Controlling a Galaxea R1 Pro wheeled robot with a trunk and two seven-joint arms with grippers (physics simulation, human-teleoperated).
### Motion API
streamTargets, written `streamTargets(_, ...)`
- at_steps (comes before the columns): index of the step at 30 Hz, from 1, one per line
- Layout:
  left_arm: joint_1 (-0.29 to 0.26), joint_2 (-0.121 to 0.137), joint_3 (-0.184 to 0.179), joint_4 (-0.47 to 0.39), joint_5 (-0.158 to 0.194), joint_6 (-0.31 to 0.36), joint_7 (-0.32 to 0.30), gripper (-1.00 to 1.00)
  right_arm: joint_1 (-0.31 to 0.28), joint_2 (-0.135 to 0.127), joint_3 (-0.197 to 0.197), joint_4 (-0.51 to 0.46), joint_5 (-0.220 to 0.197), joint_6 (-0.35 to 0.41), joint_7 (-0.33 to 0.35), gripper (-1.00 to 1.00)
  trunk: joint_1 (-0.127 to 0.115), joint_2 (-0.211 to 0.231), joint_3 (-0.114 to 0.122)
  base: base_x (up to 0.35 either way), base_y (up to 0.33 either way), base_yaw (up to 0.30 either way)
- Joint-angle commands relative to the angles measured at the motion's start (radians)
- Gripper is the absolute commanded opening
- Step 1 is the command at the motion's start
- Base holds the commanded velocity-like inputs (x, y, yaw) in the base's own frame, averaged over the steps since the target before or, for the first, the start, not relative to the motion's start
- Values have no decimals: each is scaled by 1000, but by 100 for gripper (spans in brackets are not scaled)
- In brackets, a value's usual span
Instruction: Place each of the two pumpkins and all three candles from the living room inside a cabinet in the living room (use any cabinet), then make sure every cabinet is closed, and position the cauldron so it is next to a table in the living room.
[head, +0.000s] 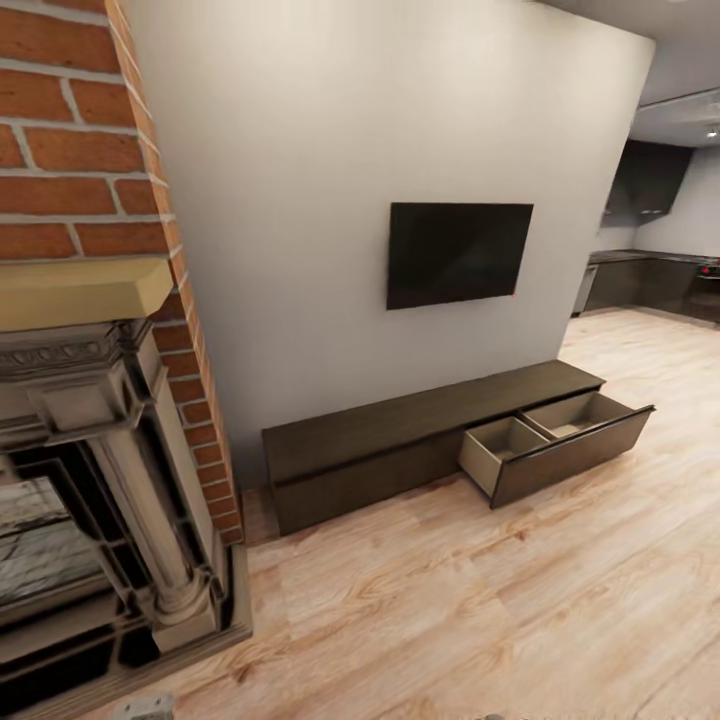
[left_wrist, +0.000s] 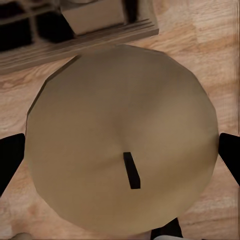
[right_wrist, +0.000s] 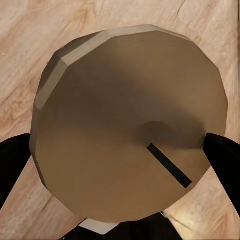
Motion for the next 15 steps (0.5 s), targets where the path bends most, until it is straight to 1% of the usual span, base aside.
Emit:
streamTargets(1,0,0,0,0,0,0,0,-100,0,0,0,0,0,0,0,-100,0,0,1,0,0,-248)
streamTargets(15,1,0,-1,0,0,0,0,-100,0,0,-3,1,0,-2,0,-100,0,0,4,0,0,-273)
